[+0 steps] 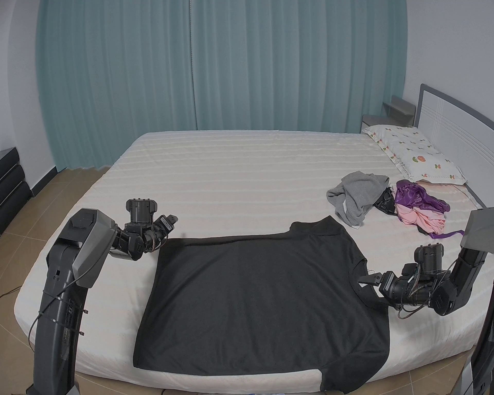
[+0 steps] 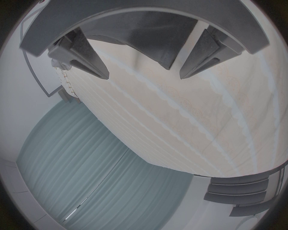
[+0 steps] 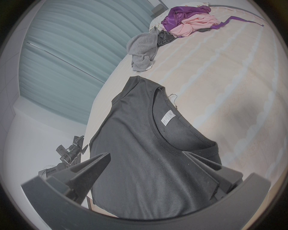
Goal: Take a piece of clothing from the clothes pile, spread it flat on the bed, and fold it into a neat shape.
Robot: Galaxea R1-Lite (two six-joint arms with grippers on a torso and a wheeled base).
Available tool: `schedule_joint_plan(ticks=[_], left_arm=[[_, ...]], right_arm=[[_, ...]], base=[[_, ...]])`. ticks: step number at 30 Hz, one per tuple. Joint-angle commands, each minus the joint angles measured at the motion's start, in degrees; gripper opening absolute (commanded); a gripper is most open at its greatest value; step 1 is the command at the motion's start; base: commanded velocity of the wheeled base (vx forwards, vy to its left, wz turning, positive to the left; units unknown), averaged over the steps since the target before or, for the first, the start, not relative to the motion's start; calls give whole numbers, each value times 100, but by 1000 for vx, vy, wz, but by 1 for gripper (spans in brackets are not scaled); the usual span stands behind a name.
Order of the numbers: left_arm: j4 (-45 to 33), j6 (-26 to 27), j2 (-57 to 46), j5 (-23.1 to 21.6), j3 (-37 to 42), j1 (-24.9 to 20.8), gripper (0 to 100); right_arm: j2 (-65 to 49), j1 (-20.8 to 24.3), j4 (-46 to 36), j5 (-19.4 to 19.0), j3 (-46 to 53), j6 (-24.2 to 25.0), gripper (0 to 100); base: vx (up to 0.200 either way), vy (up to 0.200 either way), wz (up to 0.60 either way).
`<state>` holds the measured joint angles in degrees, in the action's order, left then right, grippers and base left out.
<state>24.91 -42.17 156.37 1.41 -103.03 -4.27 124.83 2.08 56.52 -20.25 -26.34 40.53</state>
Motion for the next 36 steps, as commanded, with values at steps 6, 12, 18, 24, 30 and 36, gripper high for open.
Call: schedule_joint_plan(ticks=[6,12,18,24,30,36], left_arm=[[-12,-11,245,8,-59,-39,0],[23,-2,183,43,222,-83,0],[454,-283,157,579,152,-22,0],[814,-327,166,623,205,22,0],[814,-336,210,614,214,22,0],[788,-336,219,614,231,22,0]], right_arm=[[85,82,9,3,-55,7,100],[85,82,53,39,-99,7,100],[217,169,-35,65,-600,25,100],[718,152,-563,346,-1883,7,100],[1597,222,-782,645,-3316,-98,100],[2282,205,-1837,759,-5047,-344,100]], base=[[0,0,0],[0,0,0],[0,0,0],[0,0,0],[0,0,0],[0,0,0]])
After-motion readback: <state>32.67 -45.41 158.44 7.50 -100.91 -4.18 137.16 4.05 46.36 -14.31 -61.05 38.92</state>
